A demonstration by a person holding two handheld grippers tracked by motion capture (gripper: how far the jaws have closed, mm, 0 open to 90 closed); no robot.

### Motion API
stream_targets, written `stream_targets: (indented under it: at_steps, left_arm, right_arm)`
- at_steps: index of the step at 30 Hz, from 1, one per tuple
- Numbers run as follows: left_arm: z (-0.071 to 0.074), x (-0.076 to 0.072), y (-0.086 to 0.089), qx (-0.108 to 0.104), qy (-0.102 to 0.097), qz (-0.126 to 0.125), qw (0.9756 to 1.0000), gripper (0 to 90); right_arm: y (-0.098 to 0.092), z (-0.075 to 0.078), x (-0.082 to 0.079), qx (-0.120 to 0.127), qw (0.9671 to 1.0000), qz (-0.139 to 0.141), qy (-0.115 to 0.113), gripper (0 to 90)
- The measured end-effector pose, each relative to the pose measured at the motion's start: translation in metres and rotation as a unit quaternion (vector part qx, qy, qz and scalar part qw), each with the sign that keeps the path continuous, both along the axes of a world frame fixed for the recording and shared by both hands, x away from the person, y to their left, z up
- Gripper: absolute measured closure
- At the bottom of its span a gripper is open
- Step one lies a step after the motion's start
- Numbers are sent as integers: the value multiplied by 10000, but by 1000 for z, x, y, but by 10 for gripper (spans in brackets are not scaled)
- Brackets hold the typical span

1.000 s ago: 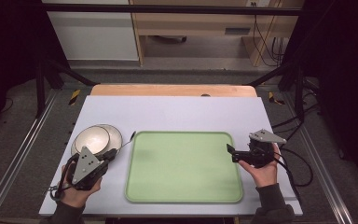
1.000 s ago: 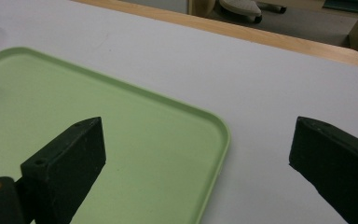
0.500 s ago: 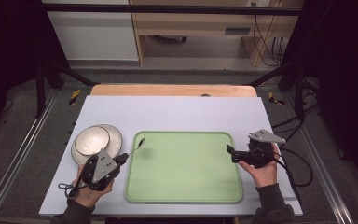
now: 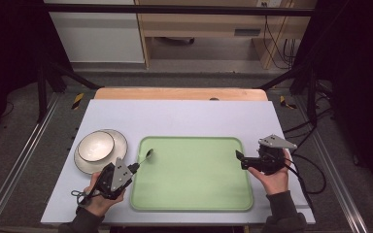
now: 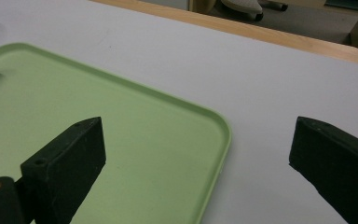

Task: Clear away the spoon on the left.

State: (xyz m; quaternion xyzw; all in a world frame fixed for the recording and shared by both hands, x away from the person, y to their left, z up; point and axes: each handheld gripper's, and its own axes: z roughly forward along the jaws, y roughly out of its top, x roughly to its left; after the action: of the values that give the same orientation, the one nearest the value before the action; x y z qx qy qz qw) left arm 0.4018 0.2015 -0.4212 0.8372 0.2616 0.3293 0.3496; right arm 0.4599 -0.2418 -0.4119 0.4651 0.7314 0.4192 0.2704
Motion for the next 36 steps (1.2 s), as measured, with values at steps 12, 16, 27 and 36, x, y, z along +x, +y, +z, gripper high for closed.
stream_targets:
  at_steps: [12,16,27,36]
  left_arm:
    - [-3,-3,-9,313,-78,-100,9994,885]
    - [-5,-5,-14,493,-195,-157,9985,884]
    - [-9,-11,-24,845,-294,-360,9953,862]
    - [-11,-12,-27,982,-303,-441,9937,853]
  right_arm:
    - [0,0,0,-27,10000,6,11,38]
    - [0,0,0,-28,10000,7,11,38]
    - [0,0,0,-34,10000,15,18,38]
    - [0,0,0,-39,10000,24,20,38]
